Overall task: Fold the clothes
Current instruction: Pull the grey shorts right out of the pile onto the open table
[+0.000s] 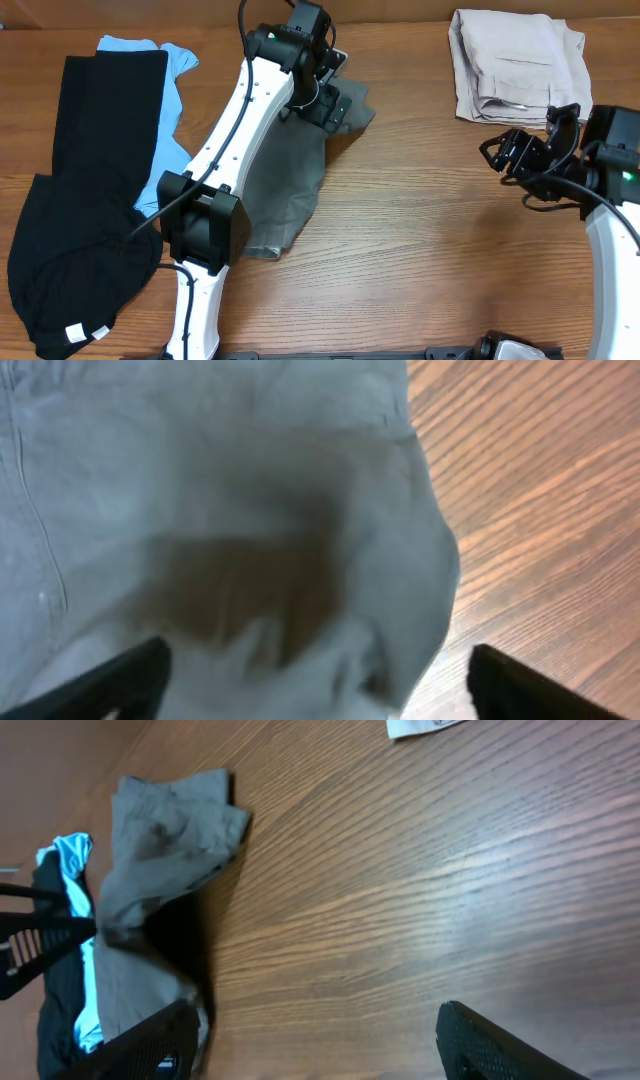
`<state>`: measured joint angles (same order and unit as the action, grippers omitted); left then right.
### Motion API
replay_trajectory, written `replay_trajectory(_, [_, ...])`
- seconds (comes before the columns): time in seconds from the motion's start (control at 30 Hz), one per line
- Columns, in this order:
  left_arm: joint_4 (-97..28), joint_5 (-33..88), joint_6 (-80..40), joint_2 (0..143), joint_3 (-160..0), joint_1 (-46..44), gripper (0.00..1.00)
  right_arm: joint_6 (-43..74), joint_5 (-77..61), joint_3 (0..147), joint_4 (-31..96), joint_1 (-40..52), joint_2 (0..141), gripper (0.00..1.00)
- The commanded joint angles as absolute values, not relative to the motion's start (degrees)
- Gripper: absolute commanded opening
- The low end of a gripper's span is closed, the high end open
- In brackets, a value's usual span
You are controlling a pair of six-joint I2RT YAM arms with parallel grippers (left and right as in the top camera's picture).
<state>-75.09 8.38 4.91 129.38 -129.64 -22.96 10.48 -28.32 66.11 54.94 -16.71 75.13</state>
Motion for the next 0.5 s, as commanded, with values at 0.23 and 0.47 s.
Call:
replay_trajectory(0.23, [-96.8, 3.9, 6.2, 129.1, -154.8, -15.9, 1.0, 8.5, -29.7, 68.0, 64.5, -17.0, 60.8, 0.81])
replay_trajectory(0.47, [-96.8, 4.1, -0.6, 122.9, -152.3, -10.0, 1.0, 7.9, -29.7, 68.0, 73.0, -16.2, 56.5, 0.8])
